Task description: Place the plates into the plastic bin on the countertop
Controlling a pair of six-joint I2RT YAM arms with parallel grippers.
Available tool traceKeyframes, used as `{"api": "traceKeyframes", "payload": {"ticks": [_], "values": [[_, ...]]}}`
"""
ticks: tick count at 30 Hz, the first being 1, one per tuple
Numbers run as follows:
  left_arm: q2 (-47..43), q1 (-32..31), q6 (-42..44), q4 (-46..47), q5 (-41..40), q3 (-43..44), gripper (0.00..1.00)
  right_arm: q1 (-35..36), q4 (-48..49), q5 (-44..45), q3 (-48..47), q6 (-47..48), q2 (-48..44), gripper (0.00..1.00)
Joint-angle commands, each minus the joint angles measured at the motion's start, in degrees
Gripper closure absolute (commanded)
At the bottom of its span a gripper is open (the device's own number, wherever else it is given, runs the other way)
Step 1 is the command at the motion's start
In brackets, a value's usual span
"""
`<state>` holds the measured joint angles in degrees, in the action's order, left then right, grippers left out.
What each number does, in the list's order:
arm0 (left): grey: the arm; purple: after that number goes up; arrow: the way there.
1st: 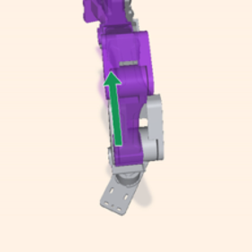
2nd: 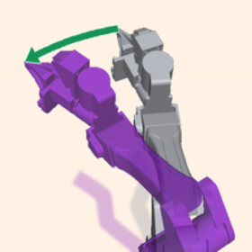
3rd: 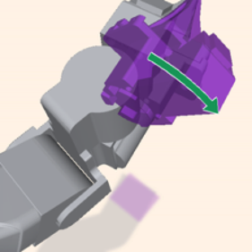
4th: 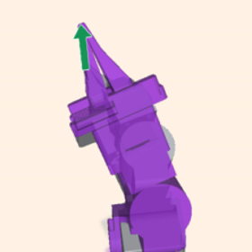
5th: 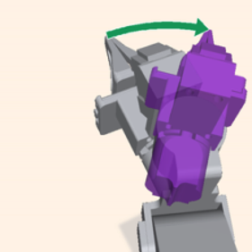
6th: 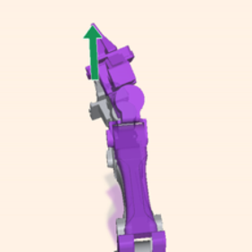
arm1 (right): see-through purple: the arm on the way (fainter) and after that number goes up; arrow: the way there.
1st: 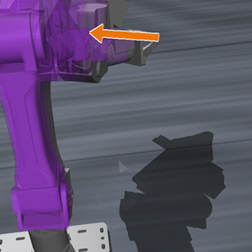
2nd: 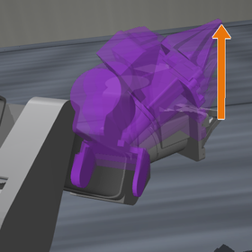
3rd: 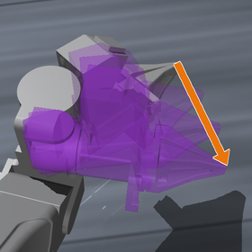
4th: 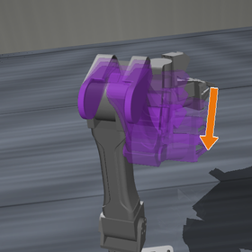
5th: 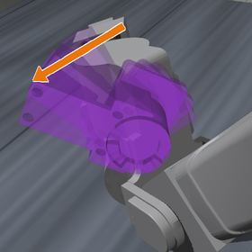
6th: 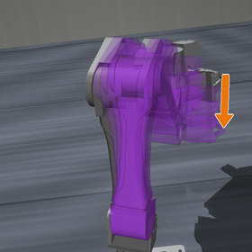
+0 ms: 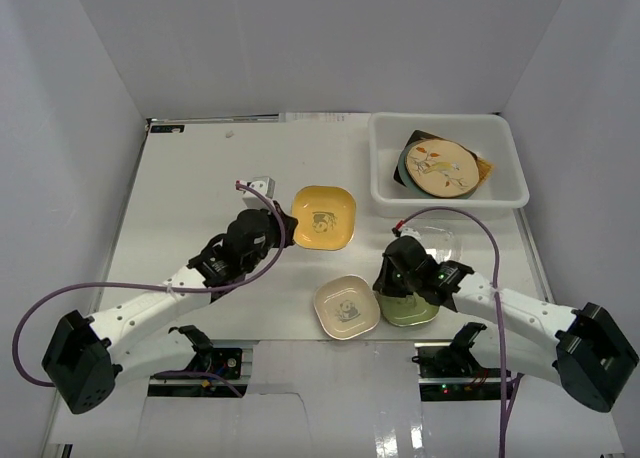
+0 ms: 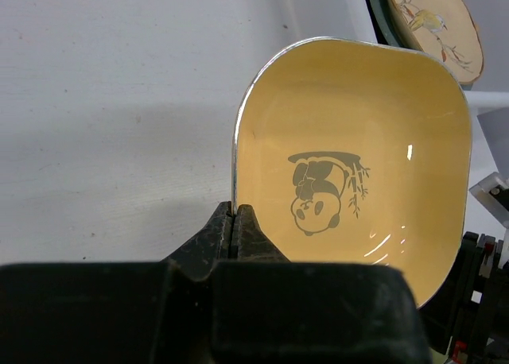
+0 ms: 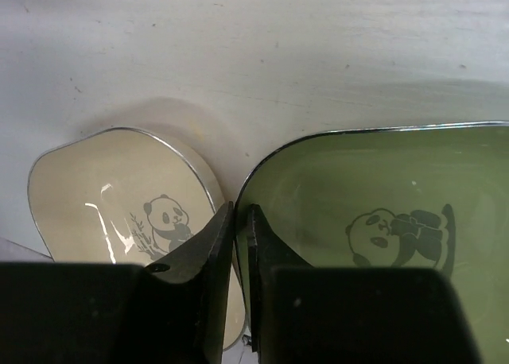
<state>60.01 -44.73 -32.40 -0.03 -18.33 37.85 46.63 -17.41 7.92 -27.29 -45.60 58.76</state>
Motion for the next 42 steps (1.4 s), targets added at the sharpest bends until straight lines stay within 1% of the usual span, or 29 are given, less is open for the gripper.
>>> {"api": "traceKeyframes", "payload": {"ticks": [1,2,3,5,7,9,12,16,19,21,22,23,24,25,26,27,28,29,30,31,32,34,35,37,41,42], "values": [[-3.4,0.26,0.59,0.38,-2.76,1.26,1.0,4.5,-1.12,6.83,-4.87,2.61,3.02,0.92],[-3.67,0.26,0.5,0.38,-2.94,1.61,1.0,5.39,-1.74,9.02,-7.32,3.58,3.72,0.92],[-3.67,0.17,0.06,-1.88,-3.03,2.05,1.0,6.27,-2.53,10.0,-8.65,4.11,4.34,0.92],[-3.32,0.26,-0.2,-3.3,-3.82,4.41,1.0,7.86,-3.51,9.84,-10.85,6.75,4.0,0.92],[-2.79,0.26,-0.47,-4.97,-4.08,5.92,1.0,8.12,-4.21,10.35,-13.22,7.37,1.98,0.92],[-3.23,0.26,-0.82,-5.24,-3.65,7.06,1.0,8.12,-6.49,12.98,-15.86,9.12,-0.48,0.92],[-4.63,0.26,-1.08,-5.15,-3.29,7.24,1.0,8.12,-10.61,15.54,-18.76,11.93,-2.24,0.92],[-5.43,0.26,-1.43,-5.5,-3.91,7.33,1.0,8.21,-12.74,17.21,-24.11,15.01,-3.39,0.92],[-5.43,0.34,-1.52,-5.85,-3.73,8.03,1.0,8.21,-12.74,21.59,-27.89,19.14,-3.74,0.92],[-5.52,0.26,-1.7,-6.29,-3.56,8.3,1.0,8.12,-12.65,25.2,-32.99,21.68,-3.22,0.92],[-5.6,0.26,-1.61,-6.56,-3.56,8.73,1.0,8.04,-12.74,26.34,-34.92,24.74,-2.87,0.92],[-5.69,0.26,-1.7,-6.65,-3.56,8.82,1.0,7.95,-12.65,29.4,-38.59,26.43,-2.43,0.92],[-5.69,0.26,-1.79,-6.65,-3.38,8.91,1.0,6.82,-12.65,30.82,-40.28,28.18,-1.12,0.92],[-5.78,0.26,-1.96,-6.56,-2.86,9.0,1.0,5.5,-12.3,31.71,-41.95,32.03,-0.24,0.92],[-5.52,0.26,-1.96,-6.38,-2.51,9.17,1.0,3.4,-12.04,30.85,-45.1,33.9,0.73,0.92],[-5.17,0.26,-2.22,-6.12,-2.07,9.26,1.0,-2.28,-11.08,29.27,-46.09,35.66,2.57,0.92],[-4.64,0.26,-2.23,-5.77,-0.76,9.61,1.0,-5.73,-7.59,26.47,-46.54,38.81,3.46,0.92],[-3.42,0.26,-2.31,-5.42,0.12,9.96,1.0,-9.59,-5.81,20.26,-46.8,39.97,5.55,0.92],[-2.62,0.26,-2.31,-5.24,1.0,10.49,1.0,-15.98,-3.88,18.03,-46.54,41.02,6.97,0.92],[-1.92,0.26,-2.4,-5.07,2.58,11.36,1.0,-18.22,0.23,14.79,-46.1,42.86,8.37,0.92],[-0.52,0.26,-2.4,-4.72,3.12,11.72,1.0,-21.81,2.18,13.71,-45.23,43.66,11.43,0.92],[0.63,0.26,-2.49,-4.63,4.43,13.04,1.0,-24.65,6.22,13.18,-44.78,43.5,15.05,0.92],[1.77,0.26,-2.49,-4.36,4.96,13.39,1.0,-27.97,7.29,11.52,-45.04,42.45,18.72,0.92],[2.83,0.26,-2.66,-4.1,6.71,14.97,1.0,-30.8,10.54,4.69,-45.22,40.6,24.0,0.92],[6.34,-0.01,-1.88,-3.92,7.96,17.69,1.0,-33.7,10.47,3.16,-50.48,39.02,30.87,0.92],[7.05,0.08,-1.7,-3.84,7.87,18.31,1.0,-33.97,9.77,2.11,-51.19,38.23,31.49,0.89]]}}
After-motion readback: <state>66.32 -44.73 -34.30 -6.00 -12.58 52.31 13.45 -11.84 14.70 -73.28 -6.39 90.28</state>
